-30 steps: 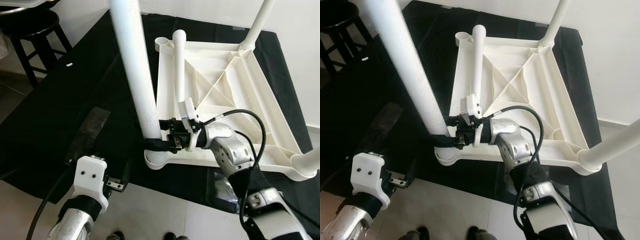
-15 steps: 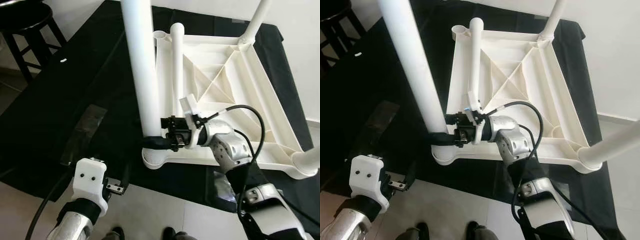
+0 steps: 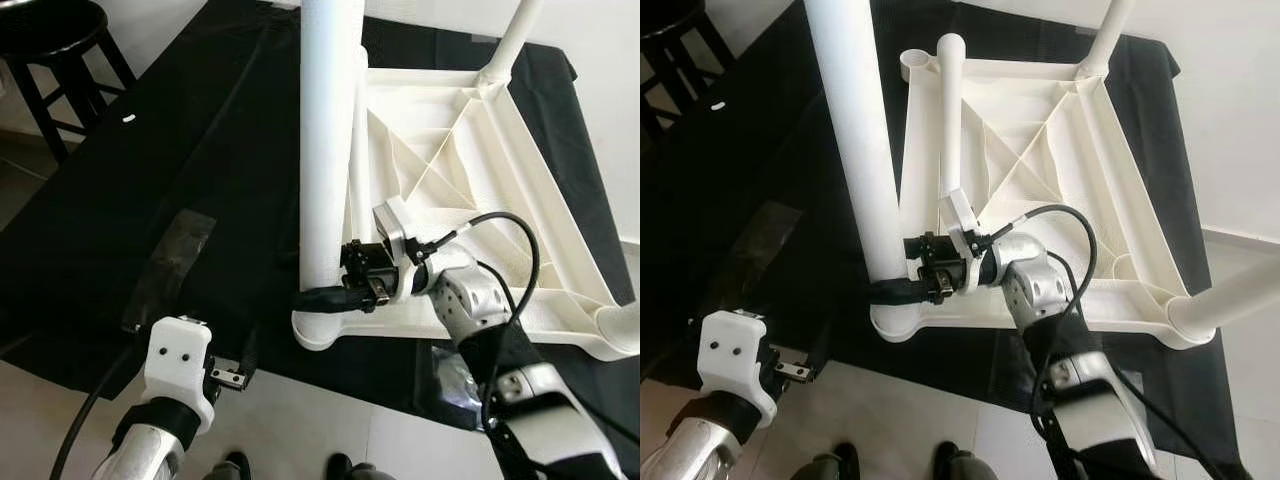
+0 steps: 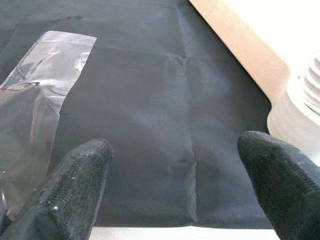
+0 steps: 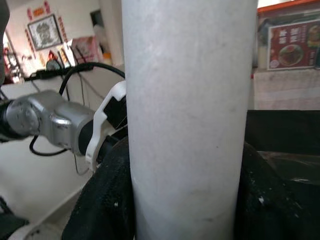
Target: Building children table
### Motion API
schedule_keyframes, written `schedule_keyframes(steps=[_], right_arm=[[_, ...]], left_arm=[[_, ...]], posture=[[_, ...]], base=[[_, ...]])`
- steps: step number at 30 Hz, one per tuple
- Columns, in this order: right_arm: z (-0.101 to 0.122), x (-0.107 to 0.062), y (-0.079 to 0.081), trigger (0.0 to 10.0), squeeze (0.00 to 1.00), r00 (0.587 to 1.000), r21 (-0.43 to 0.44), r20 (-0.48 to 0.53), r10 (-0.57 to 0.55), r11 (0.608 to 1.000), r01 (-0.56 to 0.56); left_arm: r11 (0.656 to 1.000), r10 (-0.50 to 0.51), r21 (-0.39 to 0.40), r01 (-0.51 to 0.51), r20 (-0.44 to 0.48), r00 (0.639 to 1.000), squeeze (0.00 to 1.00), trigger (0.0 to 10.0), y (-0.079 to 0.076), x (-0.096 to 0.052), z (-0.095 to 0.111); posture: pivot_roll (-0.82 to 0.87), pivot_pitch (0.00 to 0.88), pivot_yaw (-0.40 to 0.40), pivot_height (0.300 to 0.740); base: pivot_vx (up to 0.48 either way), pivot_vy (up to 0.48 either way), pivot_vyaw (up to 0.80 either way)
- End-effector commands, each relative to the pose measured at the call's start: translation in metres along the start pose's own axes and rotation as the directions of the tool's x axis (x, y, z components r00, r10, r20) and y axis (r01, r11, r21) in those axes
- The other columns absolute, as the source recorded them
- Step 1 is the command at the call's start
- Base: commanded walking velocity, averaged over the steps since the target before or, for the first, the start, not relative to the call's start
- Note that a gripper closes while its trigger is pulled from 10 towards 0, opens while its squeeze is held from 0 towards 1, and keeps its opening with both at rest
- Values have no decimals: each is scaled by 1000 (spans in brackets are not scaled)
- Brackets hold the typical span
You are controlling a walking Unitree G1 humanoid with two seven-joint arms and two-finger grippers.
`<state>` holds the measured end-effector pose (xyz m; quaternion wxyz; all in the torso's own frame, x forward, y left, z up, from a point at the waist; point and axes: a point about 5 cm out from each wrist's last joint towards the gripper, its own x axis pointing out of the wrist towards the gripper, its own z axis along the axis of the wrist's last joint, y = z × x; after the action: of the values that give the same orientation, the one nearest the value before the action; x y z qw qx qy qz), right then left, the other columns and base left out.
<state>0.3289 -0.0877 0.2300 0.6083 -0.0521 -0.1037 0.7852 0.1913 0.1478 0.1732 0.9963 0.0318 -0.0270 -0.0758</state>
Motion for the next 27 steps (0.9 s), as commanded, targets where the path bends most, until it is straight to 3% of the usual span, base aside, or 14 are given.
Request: schedule_keyframes(steps=[1, 6, 16, 21, 27], right_arm=[[-38, -5, 14, 10000, 0, 986, 125, -162, 37, 992, -17], [-38, -7, 14, 10000, 0, 972, 96, -227, 67, 994, -46], [-44, -13, 22, 10000, 0, 967, 100, -241, 81, 993, -58], [-45, -20, 19, 10000, 0, 992, 155, -125, -22, 987, 42], [-37, -20, 20, 10000, 0, 987, 206, 21, -157, 967, 150]], left_arm=[[1000, -2, -4, 2, -13, 1000, 0, 10000, 0, -5, 0], [1000, -2, 0, 2, -19, 1000, 0, 10000, -1, -7, 1], [1000, 3, 1, -3, -20, 1000, 0, 10000, 0, -6, 1], [1000, 1, 0, -1, -21, 1000, 0, 10000, 0, -5, 1], [1000, 3, -4, -3, -20, 1000, 0, 10000, 0, -4, 1]], posture=[[89, 340, -76, 740], [98, 341, -78, 740], [95, 351, -81, 740], [86, 347, -80, 740], [77, 346, -78, 740]], base=[[0, 0, 0], [0, 0, 0], [0, 0, 0], [0, 0, 0], [0, 0, 0]])
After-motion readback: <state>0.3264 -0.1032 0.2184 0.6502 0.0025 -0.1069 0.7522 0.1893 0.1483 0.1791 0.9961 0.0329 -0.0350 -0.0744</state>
